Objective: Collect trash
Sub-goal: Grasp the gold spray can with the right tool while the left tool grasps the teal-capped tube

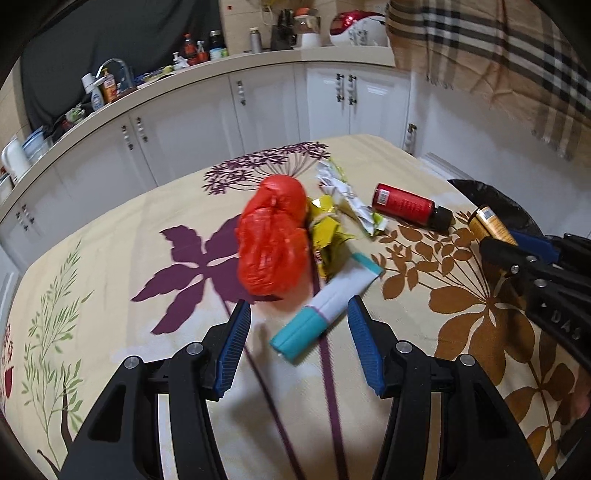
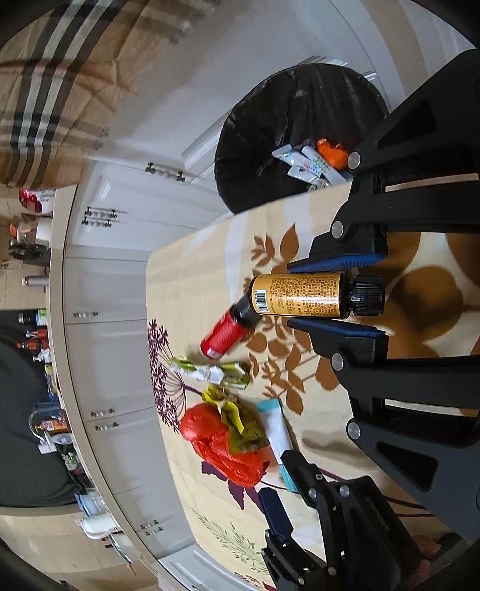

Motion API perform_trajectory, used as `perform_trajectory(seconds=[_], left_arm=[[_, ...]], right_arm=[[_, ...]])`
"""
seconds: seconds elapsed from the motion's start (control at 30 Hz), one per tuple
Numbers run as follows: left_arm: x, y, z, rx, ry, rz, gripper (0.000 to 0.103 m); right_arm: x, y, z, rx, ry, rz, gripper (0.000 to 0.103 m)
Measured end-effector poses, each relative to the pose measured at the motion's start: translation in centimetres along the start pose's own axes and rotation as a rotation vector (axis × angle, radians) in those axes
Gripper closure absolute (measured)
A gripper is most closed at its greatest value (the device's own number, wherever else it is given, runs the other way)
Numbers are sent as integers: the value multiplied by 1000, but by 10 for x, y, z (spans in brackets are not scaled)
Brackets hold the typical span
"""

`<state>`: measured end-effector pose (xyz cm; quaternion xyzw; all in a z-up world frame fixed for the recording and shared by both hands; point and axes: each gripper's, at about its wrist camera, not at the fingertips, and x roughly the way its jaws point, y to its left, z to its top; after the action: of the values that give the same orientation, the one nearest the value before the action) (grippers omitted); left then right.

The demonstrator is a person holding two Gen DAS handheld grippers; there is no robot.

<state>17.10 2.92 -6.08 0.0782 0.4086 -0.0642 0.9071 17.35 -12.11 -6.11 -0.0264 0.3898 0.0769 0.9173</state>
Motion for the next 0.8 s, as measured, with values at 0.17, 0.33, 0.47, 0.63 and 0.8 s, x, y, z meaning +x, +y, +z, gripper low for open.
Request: perform_trajectory(seconds=[0.17, 0.33, 0.47, 0.63, 0.8], left_arm=[[9, -4, 0, 26, 34, -11, 48], [9, -5, 0, 20, 42, -60, 62], [5, -16, -3, 57, 35, -72, 85], [-1, -18, -8, 53, 29, -82, 90], [-10, -16, -14, 26, 11, -80, 93]], right_arm=[[-2, -9, -2, 16, -4, 7, 80], [-3, -15, -4, 27, -9, 14, 80], [-4, -16, -5, 31, -9, 16, 80], [-4, -16, -5, 30, -8, 17, 80], [-7, -16, -7, 31, -13, 18, 80]])
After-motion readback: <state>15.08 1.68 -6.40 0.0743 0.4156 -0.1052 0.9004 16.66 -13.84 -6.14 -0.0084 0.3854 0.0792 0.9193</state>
